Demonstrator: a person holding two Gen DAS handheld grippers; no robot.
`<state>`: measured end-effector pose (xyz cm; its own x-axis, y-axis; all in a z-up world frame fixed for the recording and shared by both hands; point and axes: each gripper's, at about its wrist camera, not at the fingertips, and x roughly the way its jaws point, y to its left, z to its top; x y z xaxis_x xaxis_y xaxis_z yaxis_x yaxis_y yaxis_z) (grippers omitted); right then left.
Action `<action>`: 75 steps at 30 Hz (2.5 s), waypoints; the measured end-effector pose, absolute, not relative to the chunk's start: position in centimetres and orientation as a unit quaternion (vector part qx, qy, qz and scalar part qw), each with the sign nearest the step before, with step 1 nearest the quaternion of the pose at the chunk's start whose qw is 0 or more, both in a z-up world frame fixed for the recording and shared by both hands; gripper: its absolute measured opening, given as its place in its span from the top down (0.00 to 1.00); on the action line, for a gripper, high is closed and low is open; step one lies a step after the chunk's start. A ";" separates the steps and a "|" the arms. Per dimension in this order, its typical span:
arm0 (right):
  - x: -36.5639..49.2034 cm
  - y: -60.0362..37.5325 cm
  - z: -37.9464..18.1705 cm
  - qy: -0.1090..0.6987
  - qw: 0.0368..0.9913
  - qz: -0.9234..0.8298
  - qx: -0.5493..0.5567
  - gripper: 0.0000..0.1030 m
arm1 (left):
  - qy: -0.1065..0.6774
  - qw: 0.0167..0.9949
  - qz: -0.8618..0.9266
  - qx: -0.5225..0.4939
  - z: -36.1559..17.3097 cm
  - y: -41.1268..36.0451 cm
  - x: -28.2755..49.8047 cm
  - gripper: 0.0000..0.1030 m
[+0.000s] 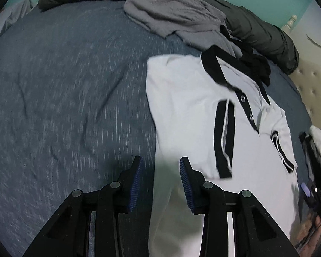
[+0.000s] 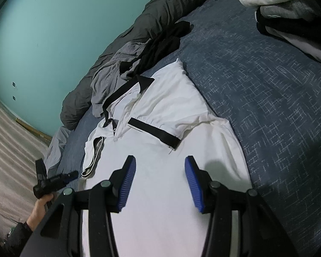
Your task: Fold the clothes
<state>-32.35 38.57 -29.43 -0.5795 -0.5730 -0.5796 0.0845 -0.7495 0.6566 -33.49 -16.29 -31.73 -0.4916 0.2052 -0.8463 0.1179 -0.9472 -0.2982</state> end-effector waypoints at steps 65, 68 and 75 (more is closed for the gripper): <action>-51.8 -10.8 -27.2 0.216 0.375 -0.754 0.493 0.55 | -0.243 0.064 0.867 -0.430 -36.0 -18.7 -30.6 0.93; -51.9 -11.6 -28.0 0.224 0.377 -0.750 0.496 0.76 | -0.245 0.065 0.867 -0.430 -36.0 -18.7 -30.6 0.93; -52.0 -11.7 -28.0 0.229 0.365 -0.764 0.481 0.99 | -0.245 0.064 0.867 -0.430 -36.0 -18.6 -30.4 0.93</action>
